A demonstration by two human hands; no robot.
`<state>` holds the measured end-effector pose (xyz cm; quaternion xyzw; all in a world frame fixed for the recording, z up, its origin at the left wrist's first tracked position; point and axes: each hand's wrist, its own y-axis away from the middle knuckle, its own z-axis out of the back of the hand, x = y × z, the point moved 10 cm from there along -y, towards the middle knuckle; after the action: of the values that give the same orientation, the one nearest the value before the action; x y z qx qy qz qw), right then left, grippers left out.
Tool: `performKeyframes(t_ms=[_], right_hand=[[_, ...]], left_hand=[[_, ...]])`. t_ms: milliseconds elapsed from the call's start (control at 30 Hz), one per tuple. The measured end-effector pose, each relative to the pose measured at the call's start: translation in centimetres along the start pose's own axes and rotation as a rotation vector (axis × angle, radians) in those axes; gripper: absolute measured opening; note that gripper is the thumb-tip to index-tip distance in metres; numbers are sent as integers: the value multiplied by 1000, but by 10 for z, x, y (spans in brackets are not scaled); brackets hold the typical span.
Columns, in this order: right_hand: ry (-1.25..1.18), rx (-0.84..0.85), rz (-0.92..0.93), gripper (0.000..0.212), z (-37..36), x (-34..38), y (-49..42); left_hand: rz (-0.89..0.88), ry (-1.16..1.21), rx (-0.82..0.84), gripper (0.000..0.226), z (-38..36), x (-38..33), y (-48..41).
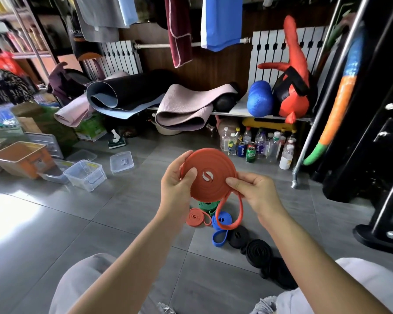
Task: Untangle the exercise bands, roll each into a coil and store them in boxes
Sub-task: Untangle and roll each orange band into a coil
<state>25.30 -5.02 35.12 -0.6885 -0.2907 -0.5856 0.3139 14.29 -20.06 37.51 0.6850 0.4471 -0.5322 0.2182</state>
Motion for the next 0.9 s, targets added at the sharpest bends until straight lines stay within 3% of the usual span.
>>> performKeyframes(t_ms=[67,167,267,333,467,600,767,900], right_hand=[[44,26,-19,18,1,3,-2],[144,119,-32,26,-3,10,-4],[221,226,-32,28,-16,20,-4],[297,304,-9,29,-27,29,-4],[442,397,13,25,-45,33,-2],[439,421,45,22,-55,33,0],[296,296,26,26,-49,26,-10],[253,142,-3,22,-34,10,-19]], left_hand=[[22,-113,30,35,0,4,3],[-100,-613,115,34,2,-15,-4],[-249,-1078,464,66,-24,-24,-3],[-367,-1213,643,66,-39,-30,4],[-441,-1126,722,29,-50,-47,6],[-363,-1154,805,32,-57,-31,14],[-257,-925,607,31,-37,-40,-3],[-271,-802,432,36,-19,-51,-16]])
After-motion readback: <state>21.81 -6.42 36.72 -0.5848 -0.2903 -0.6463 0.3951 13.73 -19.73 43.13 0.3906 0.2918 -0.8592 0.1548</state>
